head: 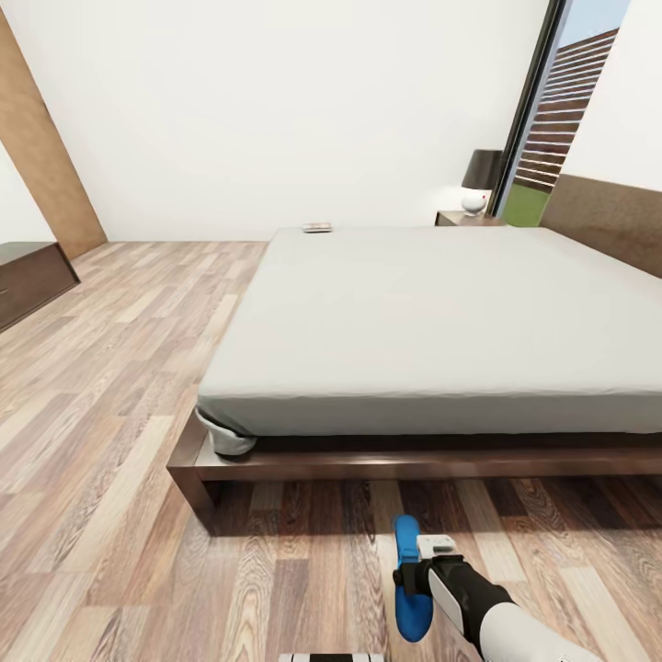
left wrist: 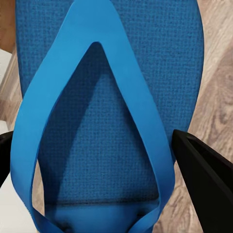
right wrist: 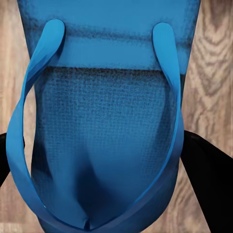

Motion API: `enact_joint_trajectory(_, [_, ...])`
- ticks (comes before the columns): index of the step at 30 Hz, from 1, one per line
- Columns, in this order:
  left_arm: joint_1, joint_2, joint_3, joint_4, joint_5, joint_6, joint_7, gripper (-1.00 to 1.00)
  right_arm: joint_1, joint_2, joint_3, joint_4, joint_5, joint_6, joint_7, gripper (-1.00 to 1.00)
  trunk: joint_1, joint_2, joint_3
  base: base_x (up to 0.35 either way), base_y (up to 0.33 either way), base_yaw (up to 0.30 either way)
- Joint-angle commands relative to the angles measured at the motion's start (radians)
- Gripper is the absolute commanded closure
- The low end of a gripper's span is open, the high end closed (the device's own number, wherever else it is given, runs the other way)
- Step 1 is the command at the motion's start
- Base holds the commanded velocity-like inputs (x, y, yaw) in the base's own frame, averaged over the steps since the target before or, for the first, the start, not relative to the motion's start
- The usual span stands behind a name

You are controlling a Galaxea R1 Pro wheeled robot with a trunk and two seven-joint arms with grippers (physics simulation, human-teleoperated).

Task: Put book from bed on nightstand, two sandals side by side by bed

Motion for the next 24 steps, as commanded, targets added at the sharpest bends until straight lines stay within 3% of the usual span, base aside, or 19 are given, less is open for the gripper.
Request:
enact_joint_trajectory(1, [0.0,0.001,-0.003,0.001,0.01,-0.004,0.0,1.0,-0.001,0.0,0.009,-0.002,-0.002,0.006,0.0,1.0,0.0,0.0,-0.001,0.0,0.07,0.0])
enact_joint_trajectory(24, [0.0,0.001,-0.003,0.003,0.01,-0.003,0.0,1.0,-0.008,0.0,0.02,0.007,-0.004,0.006,0.0,1.0,0.0,0.0,-0.001,0.021,0.173,0.0])
